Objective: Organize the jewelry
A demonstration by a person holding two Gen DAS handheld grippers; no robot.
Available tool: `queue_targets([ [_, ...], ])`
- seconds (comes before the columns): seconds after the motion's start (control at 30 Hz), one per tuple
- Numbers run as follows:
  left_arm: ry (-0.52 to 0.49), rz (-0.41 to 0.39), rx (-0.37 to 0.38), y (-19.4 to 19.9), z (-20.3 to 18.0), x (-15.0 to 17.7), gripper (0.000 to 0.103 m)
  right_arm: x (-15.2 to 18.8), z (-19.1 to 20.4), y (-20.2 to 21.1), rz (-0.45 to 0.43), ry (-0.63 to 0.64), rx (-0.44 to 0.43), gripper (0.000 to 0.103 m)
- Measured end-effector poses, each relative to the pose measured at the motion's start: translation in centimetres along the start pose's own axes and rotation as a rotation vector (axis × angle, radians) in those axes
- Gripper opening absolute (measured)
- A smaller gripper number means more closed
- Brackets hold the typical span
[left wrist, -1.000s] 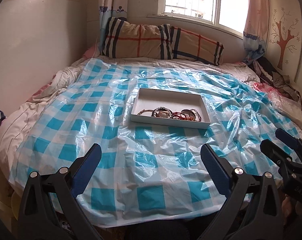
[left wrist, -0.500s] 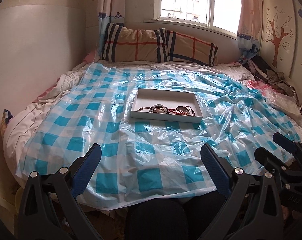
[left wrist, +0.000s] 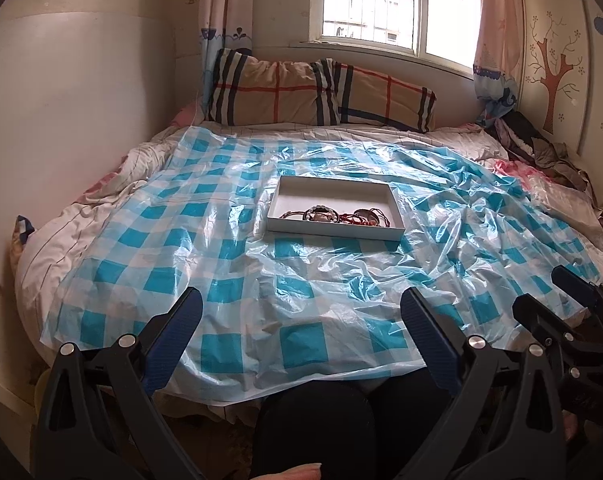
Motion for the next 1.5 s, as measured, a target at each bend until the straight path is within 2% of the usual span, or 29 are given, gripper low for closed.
queue_targets([
  [0.47,-0.001,-0.006,-0.005,0.5,0.0,0.1,0.095,0.0,-0.3,1.6,-0.023,0.0,0.021,0.091],
  [1.5,-0.004,-0.007,-0.014,1.0,0.1,0.5,0.095,0.1,-0.3,1.7,-0.024,0.001,0.02,0.094],
])
Point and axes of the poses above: each gripper's, at about its wrist camera, not at the fingertips, and y roughly against the way its jaws point, z to its left, x to its underside, the point moved 4 cm from there along -y, roughly the way its jaws point, and after that the axes turned 4 degrees about x, right-handed, at the moved point
